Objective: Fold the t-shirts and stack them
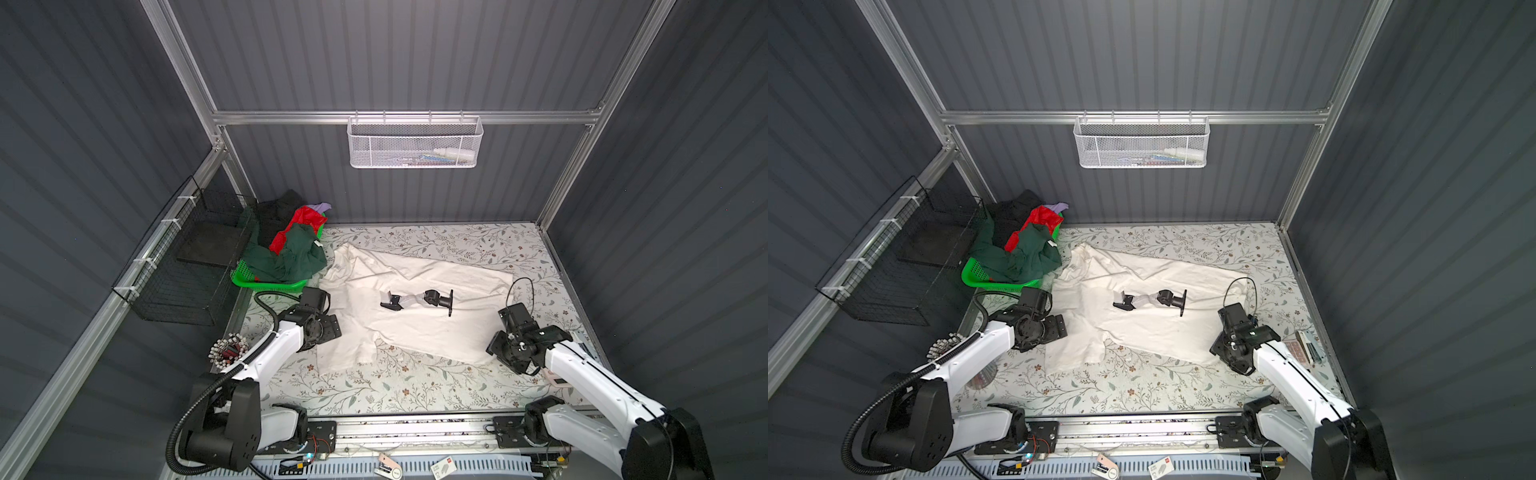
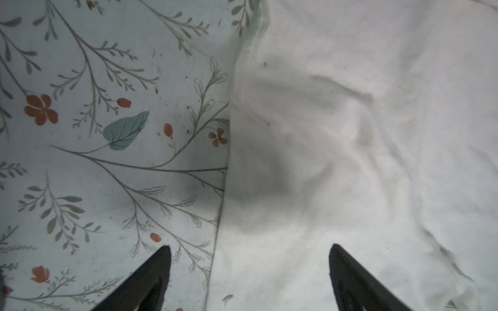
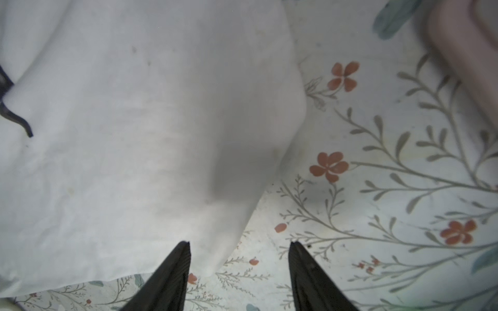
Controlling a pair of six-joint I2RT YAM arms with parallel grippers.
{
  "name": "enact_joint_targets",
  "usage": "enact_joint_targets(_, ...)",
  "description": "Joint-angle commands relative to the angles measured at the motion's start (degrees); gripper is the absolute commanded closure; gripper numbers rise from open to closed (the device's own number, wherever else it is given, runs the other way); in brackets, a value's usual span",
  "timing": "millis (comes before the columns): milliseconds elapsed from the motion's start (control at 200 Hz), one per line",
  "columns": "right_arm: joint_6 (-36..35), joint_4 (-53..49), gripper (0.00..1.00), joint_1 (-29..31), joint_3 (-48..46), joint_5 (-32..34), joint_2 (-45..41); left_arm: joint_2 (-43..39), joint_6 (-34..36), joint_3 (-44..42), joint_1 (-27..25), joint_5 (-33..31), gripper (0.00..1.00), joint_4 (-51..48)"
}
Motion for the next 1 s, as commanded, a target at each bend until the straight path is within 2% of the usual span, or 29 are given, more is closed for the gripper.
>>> enact_joint_targets(0,3.8,-1.2,0.39,2.8,1.1,2.7,0.9,1.7,-1.9,-2.2,0.2,3.1,0.14,3.5)
enact_joint_targets(140,5.0,0.5,0.43,4.3,-0.4,2.5,1.8,4.3,-1.8,-2.7,0.3,3.8,0.3,5.2)
enact_joint_targets(290,4.4,2.8,0.48,4.2,-1.3,1.6,3.8,8.0,-0.1,-1.4,0.4,4.8,0.35,5.4)
enact_joint_targets(420,3.1,3.3,0.54,4.5,-0.9,2.6,6.4,8.9,-0.1,-0.8,0.4,5.4,0.75,5.4)
enact_joint_targets(475,2.9,4.3,0.56,4.5,-1.4,2.5,6.8,8.2,0.0,-0.5,0.4,5.2,0.81,5.0)
enact_joint_targets(565,2.3,5.7,0.61,4.5,-2.0,2.0,7.6,6.8,0.3,0.1,0.4,4.7,0.98,3.5)
enact_joint_targets(690,1.0,6.4,0.78,4.6,-1.8,2.3,8.7,5.4,1.3,1.7,0.4,4.3,1.0,1.2)
enact_joint_targets(760,0.1,7.0,0.83,4.5,-1.6,2.2,9.0,5.2,1.6,2.6,0.4,4.7,1.0,0.6)
enact_joint_targets(886,-0.7,6.8,0.98,4.6,-1.1,2.8,9.2,5.3,1.3,4.8,0.4,9.0,1.0,-0.3)
enact_joint_targets(991,-1.3,6.1,1.0,4.5,-0.8,3.3,8.6,4.2,1.1,7.6,0.4,10.9,1.0,-1.8)
